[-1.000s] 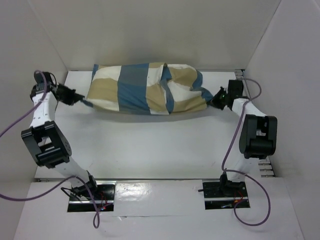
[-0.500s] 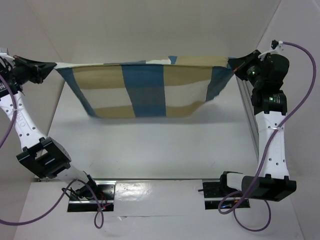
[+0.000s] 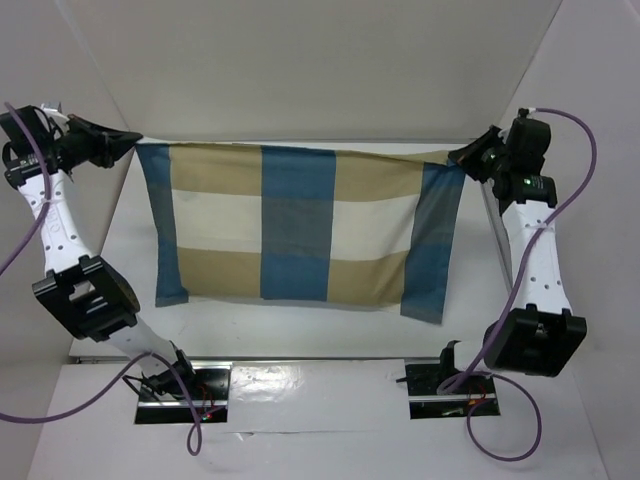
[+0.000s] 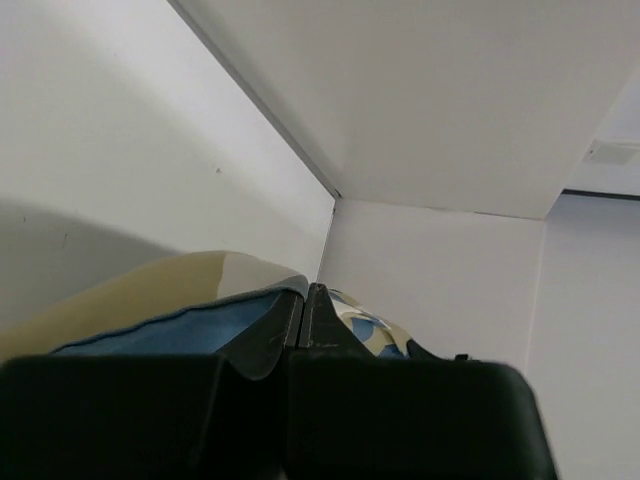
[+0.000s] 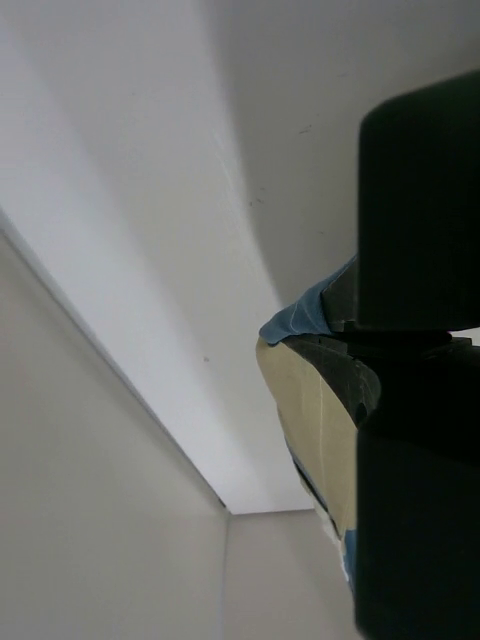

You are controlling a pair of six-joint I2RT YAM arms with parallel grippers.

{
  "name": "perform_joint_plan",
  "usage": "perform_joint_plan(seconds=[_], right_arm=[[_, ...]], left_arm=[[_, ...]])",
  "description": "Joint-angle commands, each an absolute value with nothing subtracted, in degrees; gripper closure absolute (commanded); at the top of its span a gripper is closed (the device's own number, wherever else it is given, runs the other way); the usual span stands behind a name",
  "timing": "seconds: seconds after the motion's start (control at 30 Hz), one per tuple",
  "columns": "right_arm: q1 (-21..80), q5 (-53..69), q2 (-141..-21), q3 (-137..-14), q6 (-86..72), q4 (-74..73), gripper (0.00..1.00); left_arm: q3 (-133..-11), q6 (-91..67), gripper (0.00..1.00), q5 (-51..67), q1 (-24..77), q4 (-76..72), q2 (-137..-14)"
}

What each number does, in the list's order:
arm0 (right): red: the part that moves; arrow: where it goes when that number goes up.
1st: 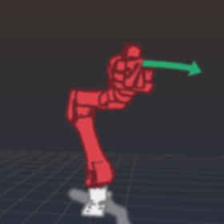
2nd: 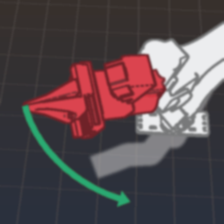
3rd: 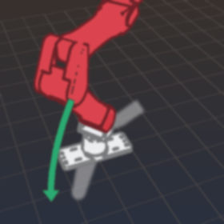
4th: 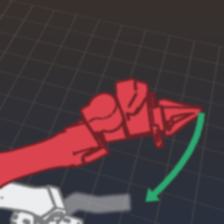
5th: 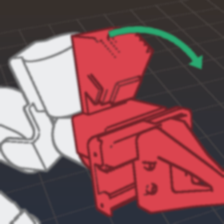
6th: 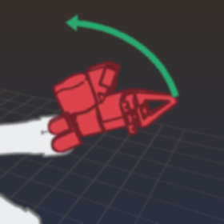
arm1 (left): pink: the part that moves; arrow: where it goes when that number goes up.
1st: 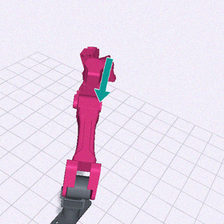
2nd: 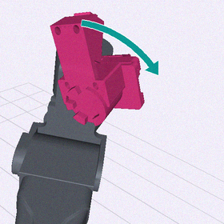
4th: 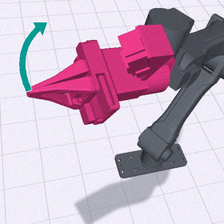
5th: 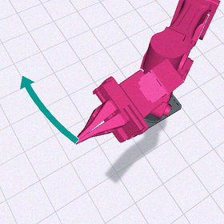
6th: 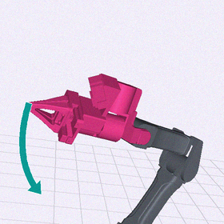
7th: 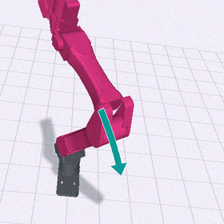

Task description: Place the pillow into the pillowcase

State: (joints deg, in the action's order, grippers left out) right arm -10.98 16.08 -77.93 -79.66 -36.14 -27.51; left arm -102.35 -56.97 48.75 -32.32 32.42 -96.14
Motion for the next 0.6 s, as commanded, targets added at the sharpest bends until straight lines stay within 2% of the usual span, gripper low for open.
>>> perform_joint_plan(seconds=[0.0,0.27,0.57], right_arm=[[-12.83,8.79,-71.2,-87.97,-33.05,-26.01,1.0],[-12.83,4.31,-64.52,-93.95,-30.59,-33.04,1.0],[-12.83,2.46,-65.56,-101.51,-31.11,-35.16,1.0]], left_arm=[[-107.48,-58.08,1.0,47.36,-37.52,27.95,-90.45],[-105.73,-59.5,1.0,49.66,-42.01,26.81,-82.8],[-115.3,-58.37,1.0,47.38,-42.01,28.03,-84.98]])
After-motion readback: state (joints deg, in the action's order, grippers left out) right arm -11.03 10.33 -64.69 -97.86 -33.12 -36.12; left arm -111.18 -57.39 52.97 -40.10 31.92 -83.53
